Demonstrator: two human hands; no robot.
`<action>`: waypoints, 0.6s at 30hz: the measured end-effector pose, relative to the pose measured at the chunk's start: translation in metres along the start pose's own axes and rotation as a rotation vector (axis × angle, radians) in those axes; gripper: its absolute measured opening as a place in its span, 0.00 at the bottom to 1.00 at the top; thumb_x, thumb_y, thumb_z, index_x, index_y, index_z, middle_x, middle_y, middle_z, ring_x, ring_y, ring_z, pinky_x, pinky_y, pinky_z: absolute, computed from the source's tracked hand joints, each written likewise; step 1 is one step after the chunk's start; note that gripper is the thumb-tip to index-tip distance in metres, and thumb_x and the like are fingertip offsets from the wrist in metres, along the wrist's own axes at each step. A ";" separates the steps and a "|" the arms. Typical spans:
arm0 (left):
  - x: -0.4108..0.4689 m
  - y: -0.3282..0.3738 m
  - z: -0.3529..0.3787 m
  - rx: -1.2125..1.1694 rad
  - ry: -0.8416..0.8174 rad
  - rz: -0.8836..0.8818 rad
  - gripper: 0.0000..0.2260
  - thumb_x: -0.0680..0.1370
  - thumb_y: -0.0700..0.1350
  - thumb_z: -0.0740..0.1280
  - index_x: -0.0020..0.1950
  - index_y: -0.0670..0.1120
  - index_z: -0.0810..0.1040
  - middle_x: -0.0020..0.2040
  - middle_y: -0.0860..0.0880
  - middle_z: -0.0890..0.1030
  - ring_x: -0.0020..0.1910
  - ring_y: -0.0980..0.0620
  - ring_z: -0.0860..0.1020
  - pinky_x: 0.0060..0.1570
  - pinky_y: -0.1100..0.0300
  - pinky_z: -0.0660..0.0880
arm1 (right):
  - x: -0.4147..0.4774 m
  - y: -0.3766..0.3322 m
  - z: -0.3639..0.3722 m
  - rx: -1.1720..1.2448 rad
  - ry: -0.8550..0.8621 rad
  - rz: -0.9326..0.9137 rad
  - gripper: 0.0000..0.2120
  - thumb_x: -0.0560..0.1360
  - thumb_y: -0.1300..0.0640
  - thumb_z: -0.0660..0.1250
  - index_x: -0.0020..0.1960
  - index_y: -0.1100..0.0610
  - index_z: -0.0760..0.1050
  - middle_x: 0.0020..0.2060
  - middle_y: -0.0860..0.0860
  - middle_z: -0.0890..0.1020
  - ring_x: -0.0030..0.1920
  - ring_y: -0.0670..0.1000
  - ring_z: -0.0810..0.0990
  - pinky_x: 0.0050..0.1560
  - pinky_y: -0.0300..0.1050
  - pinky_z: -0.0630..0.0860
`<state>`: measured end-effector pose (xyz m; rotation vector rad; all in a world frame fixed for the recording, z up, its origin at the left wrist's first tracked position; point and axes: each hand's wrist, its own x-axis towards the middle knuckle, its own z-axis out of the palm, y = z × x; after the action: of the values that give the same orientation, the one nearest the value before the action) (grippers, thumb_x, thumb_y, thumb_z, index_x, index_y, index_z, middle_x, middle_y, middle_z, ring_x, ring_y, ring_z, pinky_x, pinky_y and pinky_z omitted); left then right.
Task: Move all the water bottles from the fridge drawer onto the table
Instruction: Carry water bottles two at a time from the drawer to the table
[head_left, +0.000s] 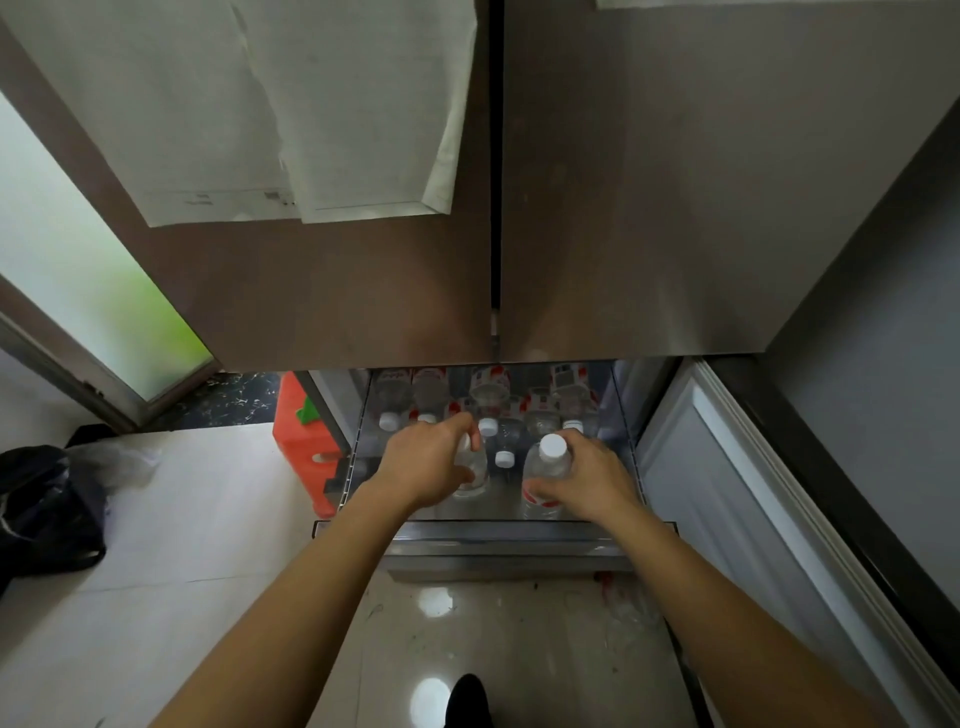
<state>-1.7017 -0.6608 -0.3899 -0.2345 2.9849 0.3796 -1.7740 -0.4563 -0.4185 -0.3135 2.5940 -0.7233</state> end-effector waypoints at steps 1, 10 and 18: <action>0.001 -0.002 0.003 -0.007 -0.031 0.004 0.16 0.73 0.52 0.73 0.56 0.56 0.71 0.53 0.49 0.80 0.53 0.45 0.78 0.46 0.54 0.73 | 0.001 0.001 0.002 -0.015 -0.011 0.007 0.34 0.62 0.38 0.77 0.65 0.43 0.71 0.62 0.50 0.74 0.59 0.56 0.77 0.56 0.50 0.77; 0.028 -0.013 0.022 -0.077 -0.081 0.049 0.27 0.72 0.52 0.74 0.66 0.52 0.67 0.59 0.46 0.79 0.56 0.43 0.78 0.50 0.50 0.77 | 0.017 0.012 0.018 0.038 -0.093 0.080 0.38 0.66 0.48 0.79 0.71 0.45 0.65 0.63 0.52 0.79 0.62 0.58 0.78 0.58 0.51 0.76; 0.031 -0.024 0.064 -0.528 -0.168 -0.068 0.43 0.63 0.50 0.81 0.72 0.55 0.61 0.66 0.51 0.68 0.69 0.47 0.66 0.66 0.50 0.69 | 0.023 0.019 0.017 0.118 -0.119 0.089 0.42 0.65 0.51 0.81 0.71 0.47 0.60 0.63 0.53 0.77 0.62 0.56 0.77 0.61 0.53 0.76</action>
<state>-1.7218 -0.6711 -0.4619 -0.3296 2.6464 1.1142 -1.7888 -0.4551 -0.4495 -0.1975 2.4258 -0.7970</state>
